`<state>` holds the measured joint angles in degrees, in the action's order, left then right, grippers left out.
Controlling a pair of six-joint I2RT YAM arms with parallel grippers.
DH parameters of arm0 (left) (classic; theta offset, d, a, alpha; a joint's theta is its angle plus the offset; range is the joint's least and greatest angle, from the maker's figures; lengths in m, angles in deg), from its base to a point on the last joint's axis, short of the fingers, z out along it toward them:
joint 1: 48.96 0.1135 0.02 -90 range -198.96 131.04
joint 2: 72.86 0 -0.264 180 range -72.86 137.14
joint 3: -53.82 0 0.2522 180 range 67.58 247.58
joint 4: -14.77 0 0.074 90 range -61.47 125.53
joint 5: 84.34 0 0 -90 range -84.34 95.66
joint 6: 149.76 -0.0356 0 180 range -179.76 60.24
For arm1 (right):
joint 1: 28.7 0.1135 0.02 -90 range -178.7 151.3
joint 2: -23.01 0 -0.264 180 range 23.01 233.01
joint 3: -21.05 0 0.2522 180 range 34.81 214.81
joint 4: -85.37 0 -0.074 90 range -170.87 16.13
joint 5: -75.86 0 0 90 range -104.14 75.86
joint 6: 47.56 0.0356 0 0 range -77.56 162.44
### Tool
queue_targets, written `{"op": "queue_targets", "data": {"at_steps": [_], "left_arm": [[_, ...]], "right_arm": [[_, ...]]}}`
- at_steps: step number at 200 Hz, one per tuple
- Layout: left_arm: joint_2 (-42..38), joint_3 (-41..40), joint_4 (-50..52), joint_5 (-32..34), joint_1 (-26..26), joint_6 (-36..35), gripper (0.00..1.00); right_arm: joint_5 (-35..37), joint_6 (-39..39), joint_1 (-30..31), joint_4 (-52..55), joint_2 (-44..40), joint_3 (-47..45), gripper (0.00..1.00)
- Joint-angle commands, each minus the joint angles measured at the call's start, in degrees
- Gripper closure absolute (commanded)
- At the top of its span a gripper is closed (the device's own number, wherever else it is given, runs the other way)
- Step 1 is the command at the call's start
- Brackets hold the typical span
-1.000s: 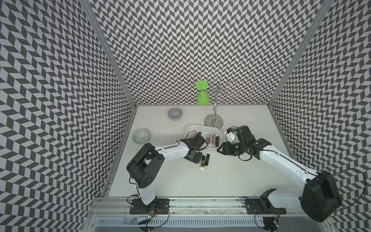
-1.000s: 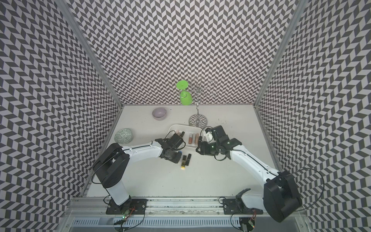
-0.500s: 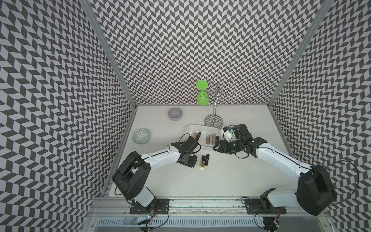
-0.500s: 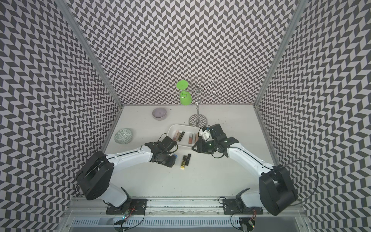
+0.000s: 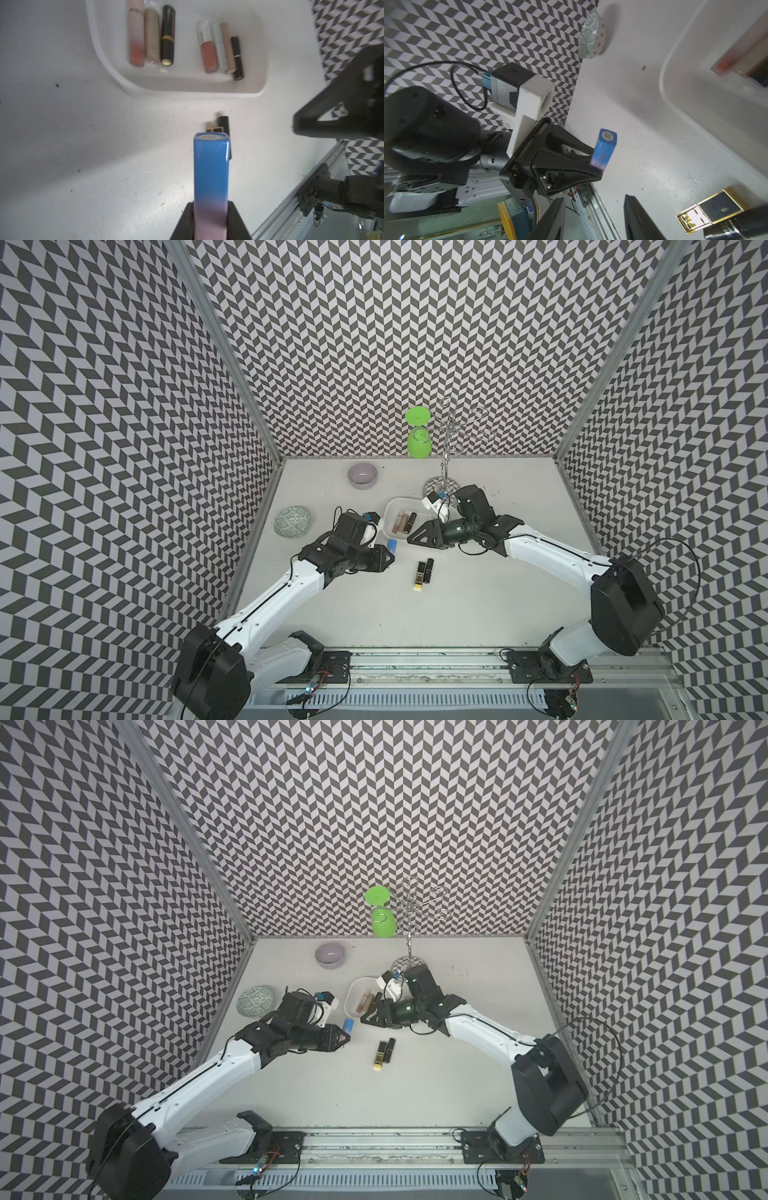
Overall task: Put the lipstick into the storage box
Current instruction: Pick up the lipstick at the center of the board.
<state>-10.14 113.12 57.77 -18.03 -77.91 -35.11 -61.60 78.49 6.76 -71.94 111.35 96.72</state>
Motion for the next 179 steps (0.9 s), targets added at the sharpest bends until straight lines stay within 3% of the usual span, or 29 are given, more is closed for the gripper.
{"op": "queue_targets", "data": {"at_steps": [1,48,110,179], "left_arm": [[-3.0,0.9,-9.4,-11.7,2.1,2.5,0.74],[-2.2,4.7,-17.2,-21.1,3.5,6.0,0.73],[-2.3,5.6,-23.6,-26.2,3.5,9.7,0.73],[-2.3,4.0,-28.1,-27.5,3.5,12.2,0.73]], "right_arm": [[-4.9,1.0,0.0,-6.6,-1.0,3.5,0.50],[-7.1,4.7,0.0,-11.4,-3.5,4.0,0.49],[-8.1,9.0,0.0,-17.6,-4.9,3.0,0.50],[-9.9,12.9,-0.1,-25.2,-6.7,1.7,0.67]]}}
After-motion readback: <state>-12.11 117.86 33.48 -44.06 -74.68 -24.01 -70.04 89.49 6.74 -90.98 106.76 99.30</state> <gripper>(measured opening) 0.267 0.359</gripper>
